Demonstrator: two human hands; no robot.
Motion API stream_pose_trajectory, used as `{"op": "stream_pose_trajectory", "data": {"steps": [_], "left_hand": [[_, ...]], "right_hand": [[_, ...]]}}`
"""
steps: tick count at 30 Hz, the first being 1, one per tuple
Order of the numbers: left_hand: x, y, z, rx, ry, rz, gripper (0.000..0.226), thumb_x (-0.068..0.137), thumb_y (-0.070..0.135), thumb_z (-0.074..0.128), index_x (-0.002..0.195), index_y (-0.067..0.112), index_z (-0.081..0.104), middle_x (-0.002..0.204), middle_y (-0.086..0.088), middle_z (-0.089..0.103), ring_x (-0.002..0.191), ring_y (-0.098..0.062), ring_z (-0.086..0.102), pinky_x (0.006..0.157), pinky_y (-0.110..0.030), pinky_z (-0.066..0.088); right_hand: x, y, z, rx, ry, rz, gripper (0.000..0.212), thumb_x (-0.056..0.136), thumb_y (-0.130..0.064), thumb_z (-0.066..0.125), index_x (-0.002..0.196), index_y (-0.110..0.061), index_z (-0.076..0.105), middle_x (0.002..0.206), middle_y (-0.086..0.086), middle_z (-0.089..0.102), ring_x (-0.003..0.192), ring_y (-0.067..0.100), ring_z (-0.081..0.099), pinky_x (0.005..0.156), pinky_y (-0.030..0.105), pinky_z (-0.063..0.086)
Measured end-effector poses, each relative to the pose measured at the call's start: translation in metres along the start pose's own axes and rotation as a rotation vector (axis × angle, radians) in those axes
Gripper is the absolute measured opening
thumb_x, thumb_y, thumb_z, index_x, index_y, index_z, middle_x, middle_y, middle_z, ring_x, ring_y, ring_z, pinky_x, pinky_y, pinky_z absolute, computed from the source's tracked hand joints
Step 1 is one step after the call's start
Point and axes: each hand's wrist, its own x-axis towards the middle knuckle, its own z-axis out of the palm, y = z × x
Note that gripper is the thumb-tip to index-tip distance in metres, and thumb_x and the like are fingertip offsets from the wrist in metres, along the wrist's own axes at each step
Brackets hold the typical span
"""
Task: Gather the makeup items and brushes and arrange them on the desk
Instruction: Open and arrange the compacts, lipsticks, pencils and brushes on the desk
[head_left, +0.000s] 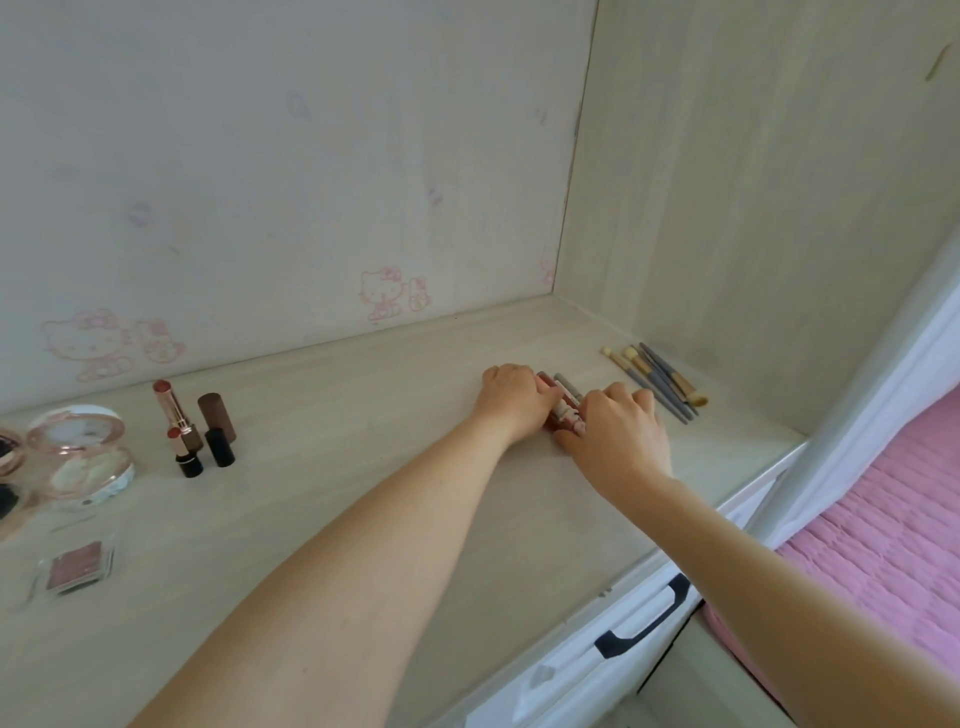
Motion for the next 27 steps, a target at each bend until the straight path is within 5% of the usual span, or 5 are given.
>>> {"op": "stream_pose_trajectory", "data": {"steps": [5,10,15,23,27], "left_hand": [[0.003,-0.001,0.003,-0.136,0.056,-0.018,0.022,0.087,0.034,0.058,0.092,0.013,0.063,0.104,-0.004,0.063,0.114,-0.026,0.048,0.098,-0.034,0.038],[-0.008,0.001,-0.001,-0.321,0.132,0.028,0.023,0.087,0.028,0.06,0.106,0.014,0.058,0.102,0.007,0.054,0.118,-0.017,0.037,0.088,-0.023,0.033],[-0.021,0.009,-0.007,-0.58,0.269,0.026,0.016,0.082,0.016,0.066,0.098,0.016,0.063,0.088,0.013,0.063,0.1,-0.01,0.058,0.073,-0.005,0.036],[-0.041,0.011,-0.035,-0.994,0.288,-0.069,0.023,0.079,0.004,0.071,0.099,0.012,0.063,0.092,-0.006,0.067,0.083,-0.017,0.066,0.082,-0.033,0.056],[-0.058,0.006,-0.058,-1.23,0.233,-0.117,0.026,0.082,-0.003,0.068,0.104,0.007,0.062,0.094,-0.01,0.066,0.075,-0.016,0.068,0.077,-0.029,0.058]], "right_hand": [[0.0,-0.001,0.004,0.037,0.017,0.031,0.039,0.088,-0.043,0.059,0.109,-0.011,0.057,0.111,0.006,0.053,0.107,0.028,0.041,0.085,0.034,0.04],[0.002,-0.001,0.007,0.177,0.044,0.131,0.038,0.085,-0.042,0.063,0.107,-0.013,0.052,0.11,0.007,0.056,0.104,0.028,0.044,0.083,0.036,0.042],[0.0,-0.002,0.009,0.31,0.113,0.203,0.025,0.085,-0.035,0.064,0.091,-0.022,0.043,0.092,0.001,0.059,0.093,0.026,0.046,0.078,0.038,0.041],[-0.006,-0.007,-0.004,0.482,0.272,0.145,0.018,0.086,-0.027,0.065,0.091,-0.024,0.047,0.086,-0.008,0.052,0.086,0.019,0.044,0.077,0.038,0.036],[-0.012,-0.018,-0.018,0.72,0.258,0.066,0.022,0.084,-0.027,0.07,0.093,-0.02,0.051,0.09,-0.006,0.057,0.083,0.018,0.054,0.072,0.034,0.047]]}}
